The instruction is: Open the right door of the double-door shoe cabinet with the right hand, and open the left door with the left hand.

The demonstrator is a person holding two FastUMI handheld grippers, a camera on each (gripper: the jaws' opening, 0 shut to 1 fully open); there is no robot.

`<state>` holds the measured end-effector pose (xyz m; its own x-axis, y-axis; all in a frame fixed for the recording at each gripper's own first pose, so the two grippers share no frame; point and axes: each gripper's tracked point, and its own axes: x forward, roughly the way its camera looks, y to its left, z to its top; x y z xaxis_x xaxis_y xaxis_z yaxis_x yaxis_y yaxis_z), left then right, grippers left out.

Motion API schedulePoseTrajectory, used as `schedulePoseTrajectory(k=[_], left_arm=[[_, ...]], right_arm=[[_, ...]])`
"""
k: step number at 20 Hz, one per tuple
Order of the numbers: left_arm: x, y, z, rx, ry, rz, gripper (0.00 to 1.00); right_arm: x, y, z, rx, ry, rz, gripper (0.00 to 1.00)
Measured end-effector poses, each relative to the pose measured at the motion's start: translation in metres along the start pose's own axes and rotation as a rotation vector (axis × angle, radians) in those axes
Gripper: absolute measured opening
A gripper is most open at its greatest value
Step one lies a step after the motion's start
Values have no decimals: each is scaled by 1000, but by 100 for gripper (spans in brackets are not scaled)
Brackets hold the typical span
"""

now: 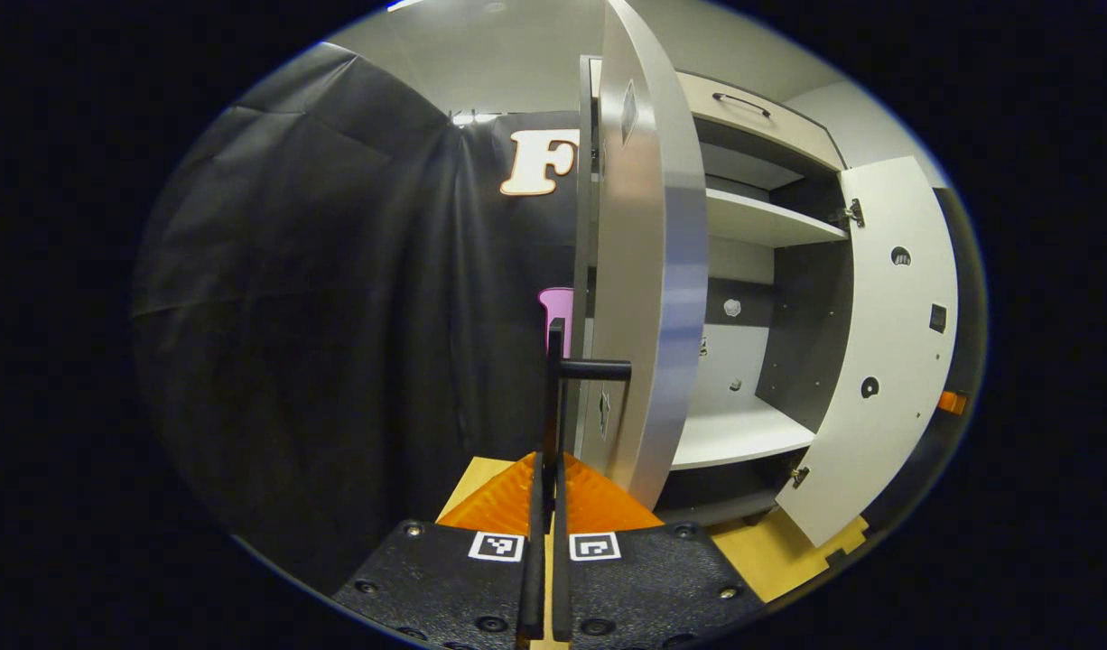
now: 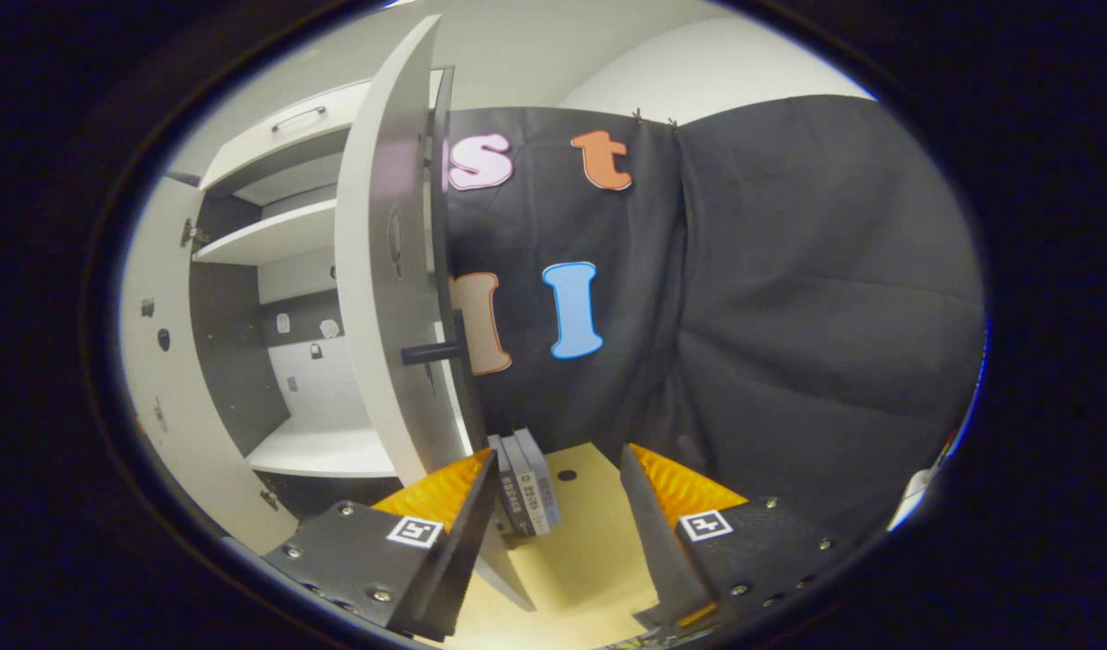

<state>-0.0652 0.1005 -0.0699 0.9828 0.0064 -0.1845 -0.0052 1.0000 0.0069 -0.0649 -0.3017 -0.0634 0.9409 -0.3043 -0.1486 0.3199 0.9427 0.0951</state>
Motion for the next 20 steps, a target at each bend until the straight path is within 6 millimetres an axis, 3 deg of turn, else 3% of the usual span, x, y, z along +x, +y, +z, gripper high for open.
schedulePoseTrajectory(k=[4,6,8,9,10,12,13,15,17,18,20], left_arm=[[-1,2,-1,-5,-4,-3,6],[-1,5,-1,-6,-2,0,13],[-3,12,-1,-2,2,6,20],[-3,16,-2,-7,6,13,30],[-3,20,-2,-17,8,19,43],[-3,25,-2,-20,12,23,57],[-3,26,-2,-14,9,25,63],[-3,27,-1,-13,9,25,68],[-3,27,-2,-12,12,22,74],[-3,27,-2,-9,16,22,68],[-3,27,-1,-6,17,23,68]], right_arm=[[-3,-1,-1,-17,-6,6,81],[-2,-1,0,-19,-9,9,76],[-2,-2,-2,-14,-6,8,81],[-3,-3,-2,-12,-6,2,77],[-5,-4,-3,-13,-4,-5,82],[-12,2,-2,-23,-8,-1,81],[-18,4,0,-32,-15,1,81],[-35,11,1,-49,-23,-2,91],[-56,24,11,-75,-46,7,94],[-67,33,17,-82,-63,17,94],[-86,59,32,-81,-102,63,94]])
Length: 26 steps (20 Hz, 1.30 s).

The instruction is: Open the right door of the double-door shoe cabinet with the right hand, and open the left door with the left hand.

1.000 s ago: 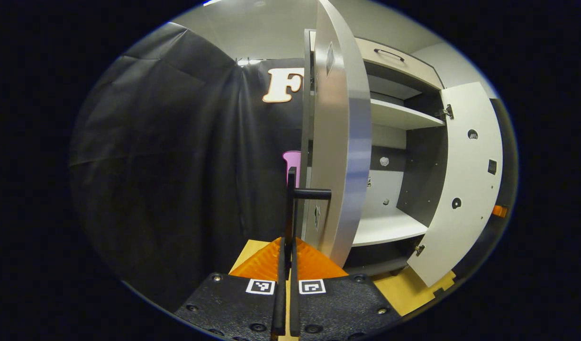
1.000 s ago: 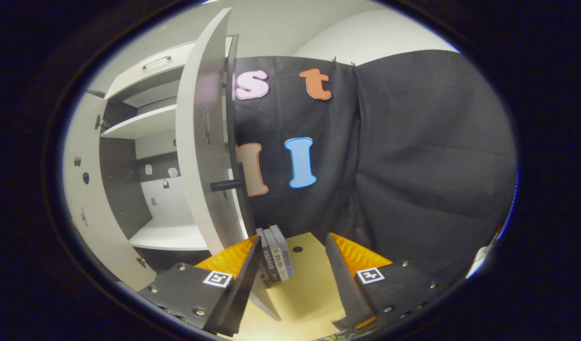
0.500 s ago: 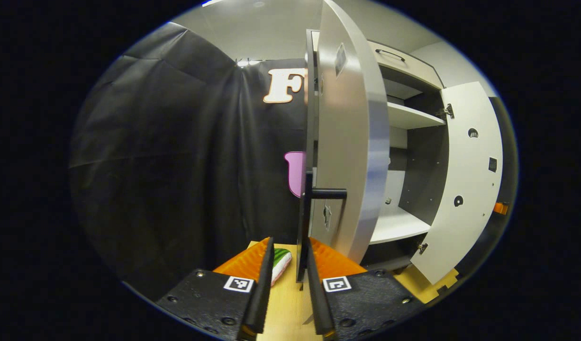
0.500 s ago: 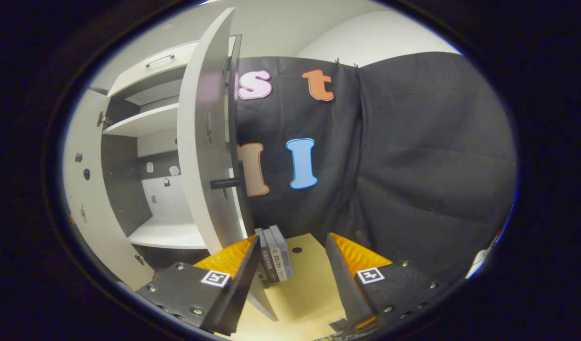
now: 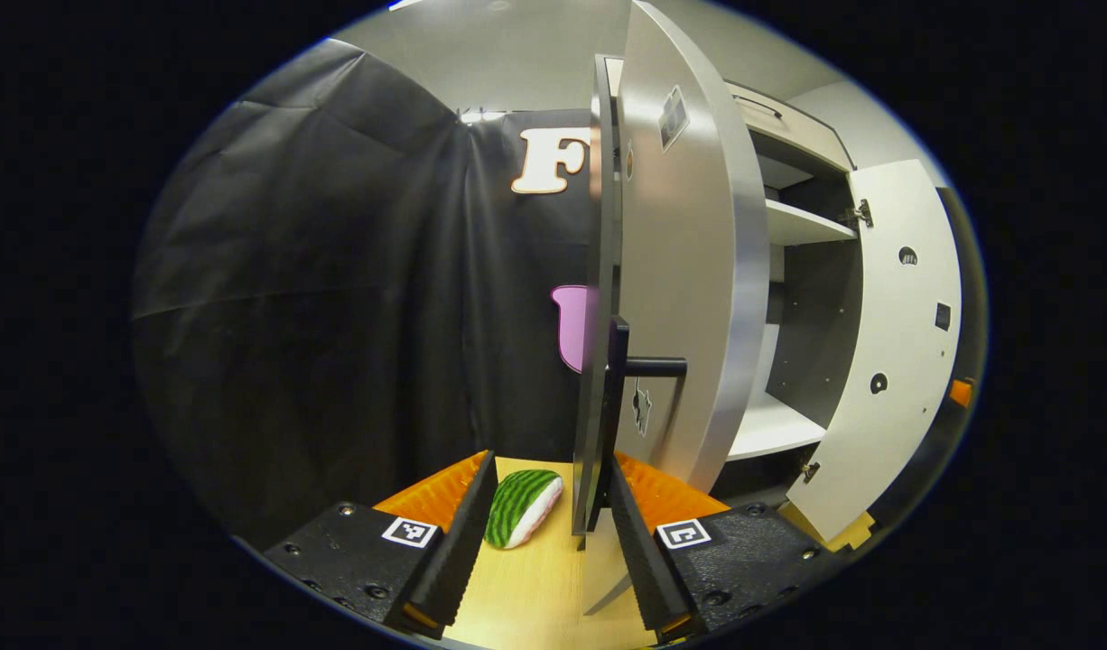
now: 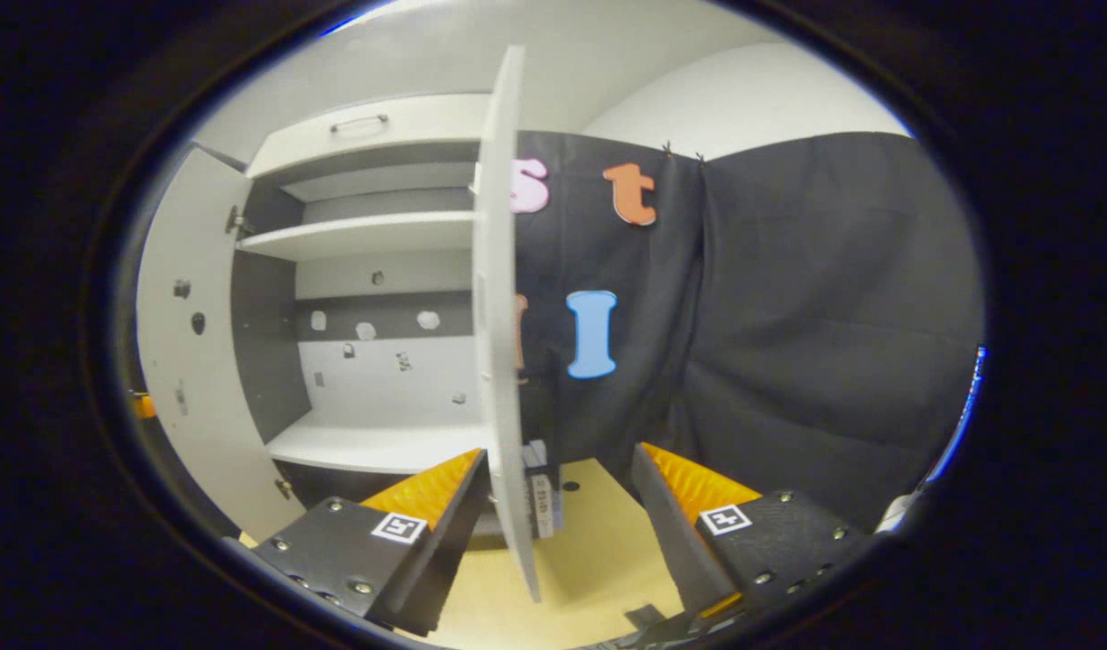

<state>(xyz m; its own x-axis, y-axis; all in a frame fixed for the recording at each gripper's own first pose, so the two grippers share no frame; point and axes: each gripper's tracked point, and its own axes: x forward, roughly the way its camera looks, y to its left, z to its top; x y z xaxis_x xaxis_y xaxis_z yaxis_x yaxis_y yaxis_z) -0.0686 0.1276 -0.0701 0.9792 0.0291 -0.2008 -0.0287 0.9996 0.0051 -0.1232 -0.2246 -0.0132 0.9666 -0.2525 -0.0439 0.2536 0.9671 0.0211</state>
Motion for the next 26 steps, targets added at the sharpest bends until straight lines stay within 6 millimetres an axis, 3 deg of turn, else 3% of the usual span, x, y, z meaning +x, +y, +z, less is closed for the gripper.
schedulePoseTrajectory(k=[2,3,6,7,13,15,19,22,26], left_arm=[[0,0,0,-3,1,3,74],[-1,0,0,-8,1,5,68],[-6,1,6,-5,-10,19,68],[-9,3,11,11,-20,26,74],[-50,2,52,77,-49,108,74],[-65,-8,70,78,-83,101,73],[-86,-33,101,39,-150,46,73],[-89,-66,116,29,-196,-42,73],[-72,-118,130,57,-240,-170,73]], right_arm=[[-16,25,14,6,-34,39,94],[-20,42,20,15,-45,75,94],[-18,96,31,35,-68,211,94],[-16,110,31,34,-69,242,94],[16,179,34,5,-71,358,94],[24,199,33,-7,-68,394,94],[36,225,29,-25,-57,431,94],[45,232,28,-31,-46,422,94],[59,231,34,-14,-36,382,94]])
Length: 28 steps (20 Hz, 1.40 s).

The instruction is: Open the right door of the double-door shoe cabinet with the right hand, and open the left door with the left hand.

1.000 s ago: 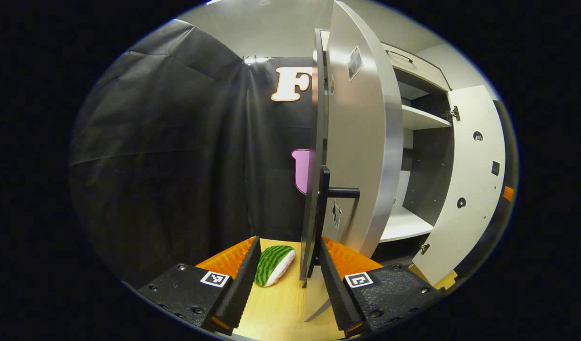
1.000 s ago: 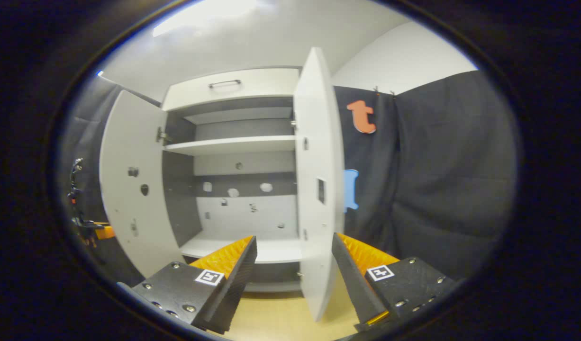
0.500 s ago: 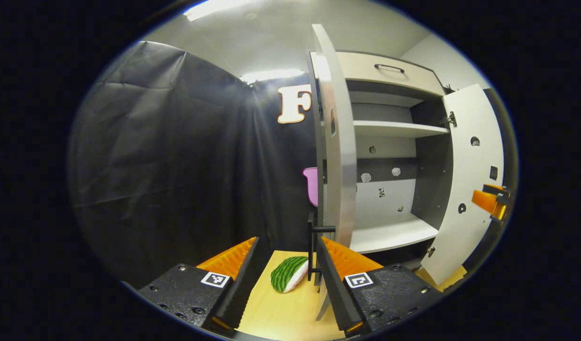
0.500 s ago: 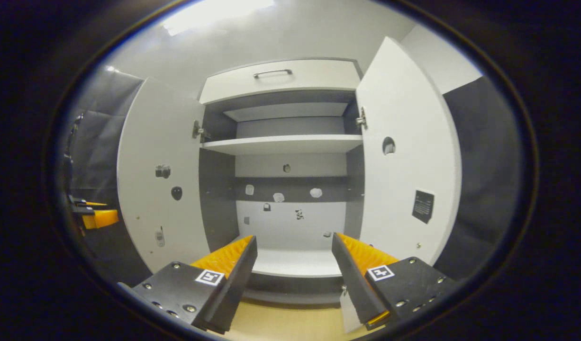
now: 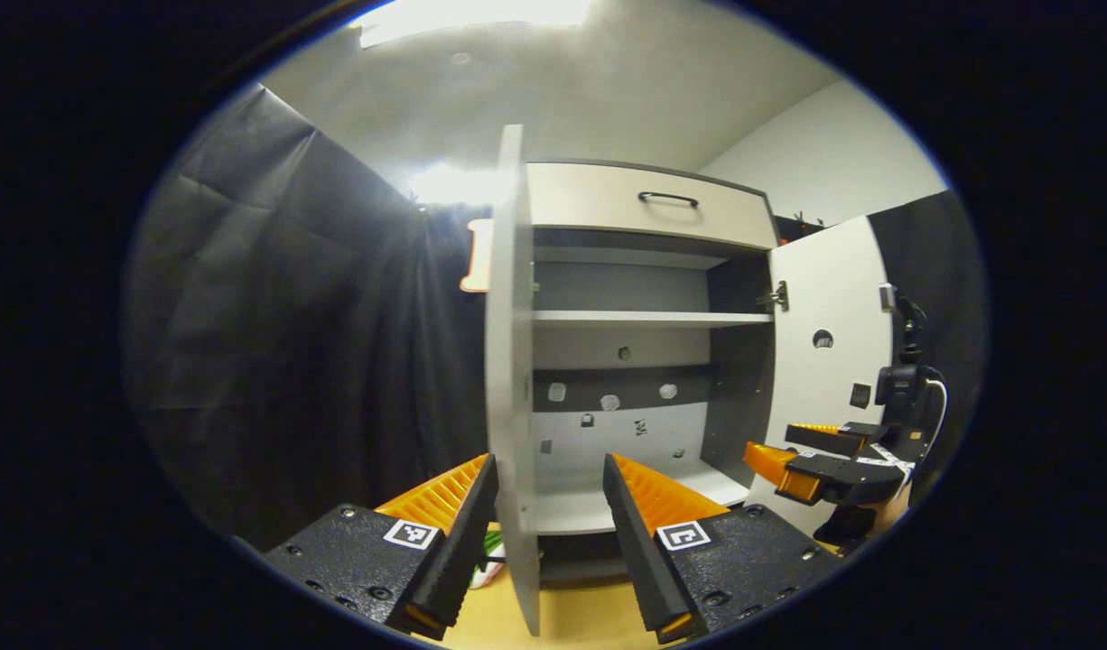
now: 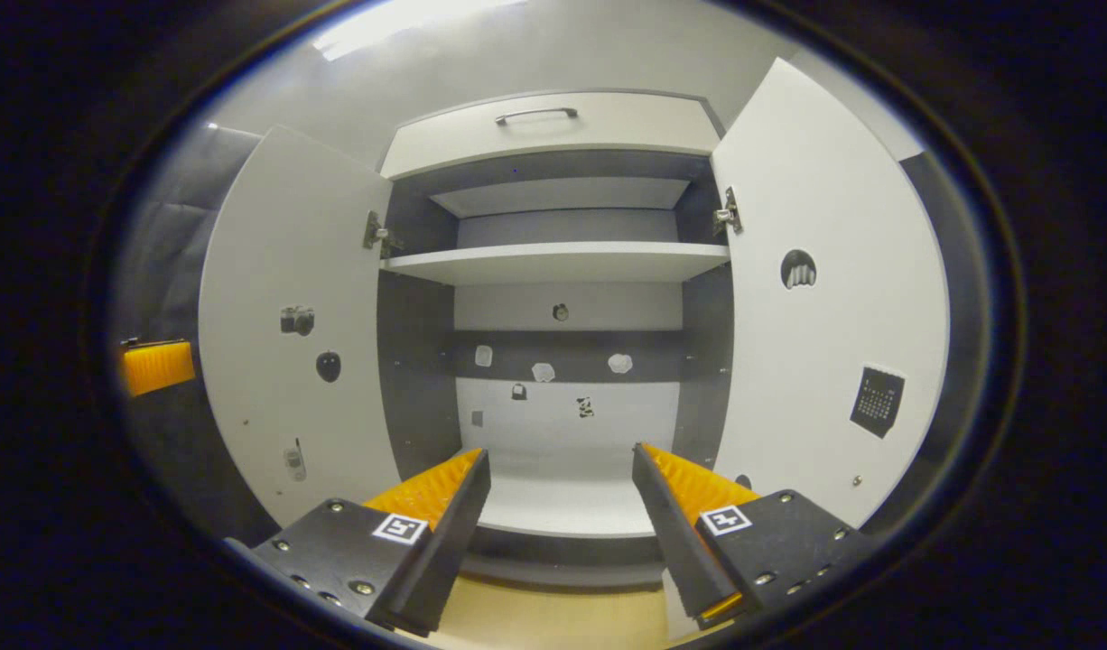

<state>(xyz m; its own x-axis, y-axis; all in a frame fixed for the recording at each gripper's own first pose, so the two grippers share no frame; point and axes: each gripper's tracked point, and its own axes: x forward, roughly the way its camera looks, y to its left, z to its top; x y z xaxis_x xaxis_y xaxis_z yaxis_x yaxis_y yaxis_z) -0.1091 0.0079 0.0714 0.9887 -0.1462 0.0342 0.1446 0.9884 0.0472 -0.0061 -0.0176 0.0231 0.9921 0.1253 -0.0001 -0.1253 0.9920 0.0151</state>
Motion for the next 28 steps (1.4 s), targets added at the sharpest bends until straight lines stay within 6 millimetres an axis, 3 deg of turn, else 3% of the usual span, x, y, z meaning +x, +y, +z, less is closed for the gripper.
schedulePoseTrajectory(k=[6,8,9,10,18,28], left_arm=[[45,-60,4,38,-21,-142,73],[52,-75,6,39,-28,-160,82],[56,-79,6,34,-33,-161,95],[59,-81,6,32,-36,-158,98],[67,-83,4,10,-32,-147,97],[49,-90,6,44,-40,-202,97]], right_arm=[[-7,-20,20,45,-10,-70,94],[-11,-28,28,47,-21,-97,94],[-13,-30,32,52,-24,-105,94],[-15,-30,38,61,-34,-102,100],[-29,-33,51,97,-64,-110,98],[-57,-17,54,113,-71,-101,98]])
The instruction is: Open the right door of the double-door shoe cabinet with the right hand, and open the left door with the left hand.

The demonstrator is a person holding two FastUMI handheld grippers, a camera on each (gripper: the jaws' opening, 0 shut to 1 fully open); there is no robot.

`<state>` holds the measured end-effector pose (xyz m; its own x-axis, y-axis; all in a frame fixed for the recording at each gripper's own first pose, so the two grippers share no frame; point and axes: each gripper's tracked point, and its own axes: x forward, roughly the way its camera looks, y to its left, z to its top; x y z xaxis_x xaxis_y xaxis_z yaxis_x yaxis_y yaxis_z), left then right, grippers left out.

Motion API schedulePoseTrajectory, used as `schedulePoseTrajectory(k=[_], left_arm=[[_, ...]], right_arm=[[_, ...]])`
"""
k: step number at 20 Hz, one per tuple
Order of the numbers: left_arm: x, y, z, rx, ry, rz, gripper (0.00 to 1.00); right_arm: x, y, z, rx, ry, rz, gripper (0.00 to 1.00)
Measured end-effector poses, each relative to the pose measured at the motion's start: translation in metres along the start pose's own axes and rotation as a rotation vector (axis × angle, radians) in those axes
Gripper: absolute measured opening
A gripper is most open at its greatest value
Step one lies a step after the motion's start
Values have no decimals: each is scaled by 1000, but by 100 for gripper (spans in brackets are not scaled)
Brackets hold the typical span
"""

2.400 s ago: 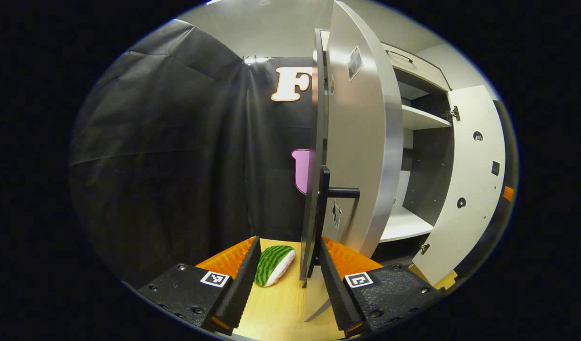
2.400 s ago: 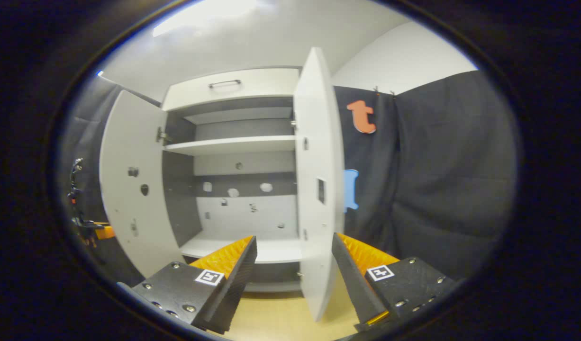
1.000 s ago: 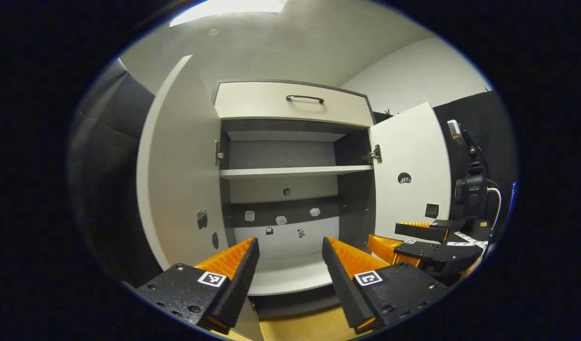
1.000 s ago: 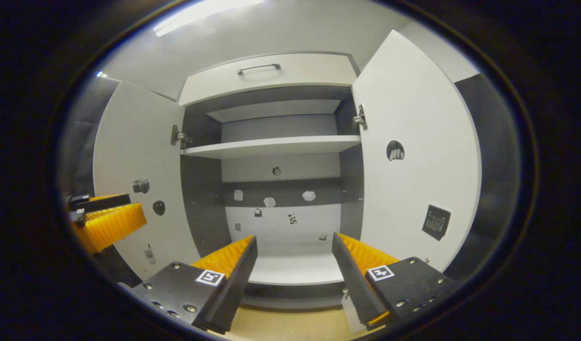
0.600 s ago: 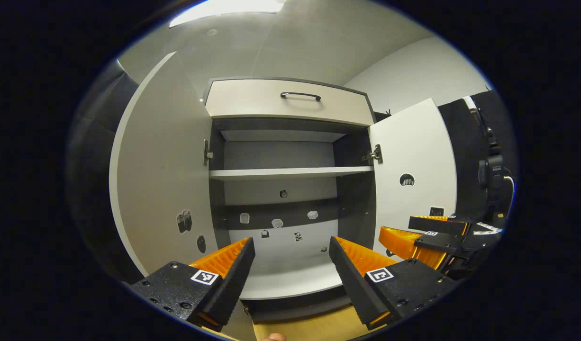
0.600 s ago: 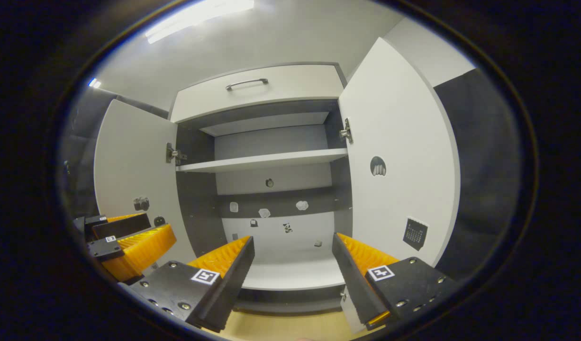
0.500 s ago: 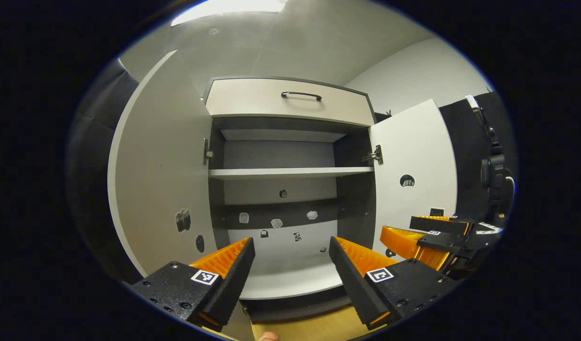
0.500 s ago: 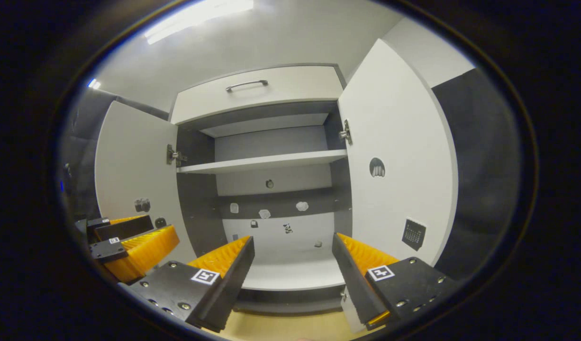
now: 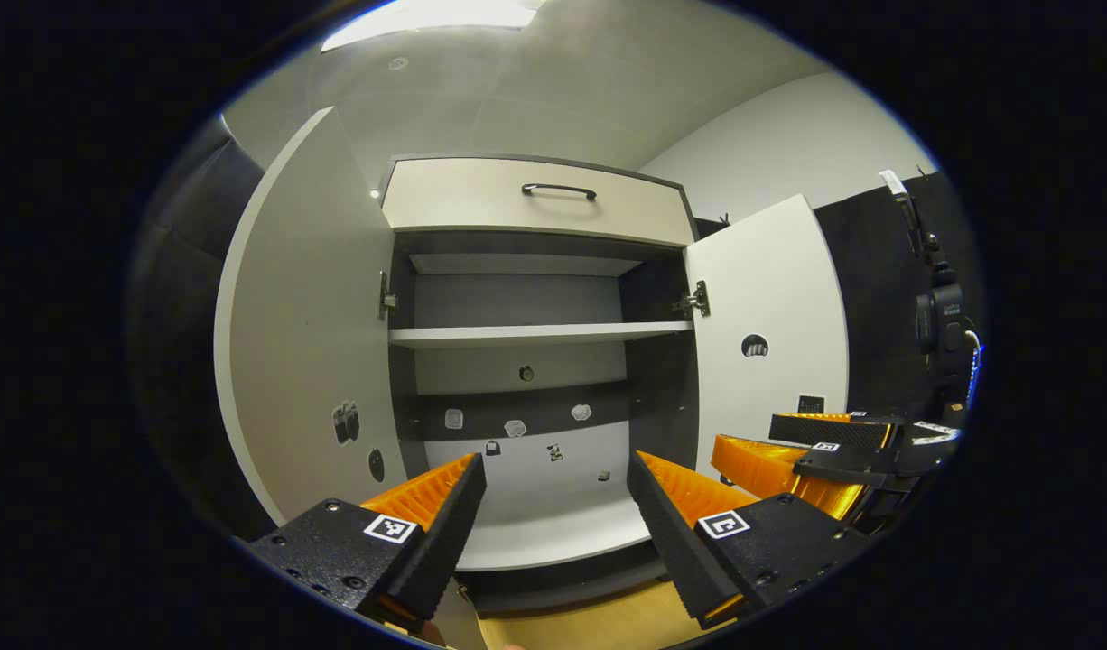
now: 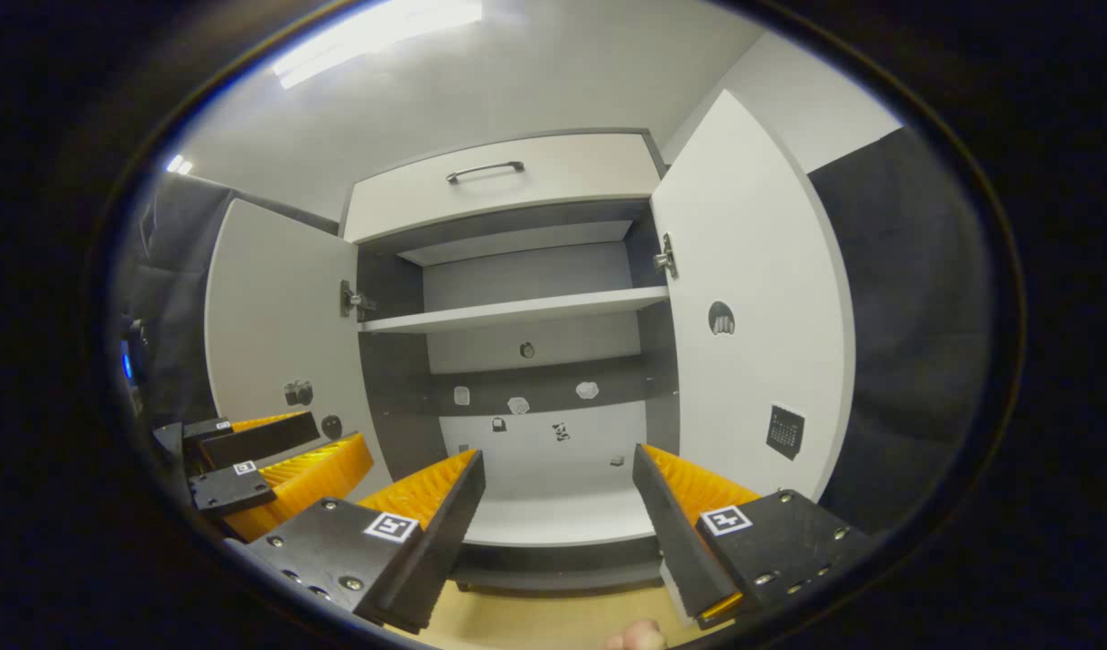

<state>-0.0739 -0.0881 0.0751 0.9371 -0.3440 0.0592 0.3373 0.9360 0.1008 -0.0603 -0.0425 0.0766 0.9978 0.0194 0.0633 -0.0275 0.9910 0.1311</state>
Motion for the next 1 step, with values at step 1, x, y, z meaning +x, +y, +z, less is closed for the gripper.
schedulePoseTrajectory(k=[1], left_arm=[[-1,-3,-1,1,4,-12,97]], right_arm=[[-5,-2,1,-1,-4,-12,98]])
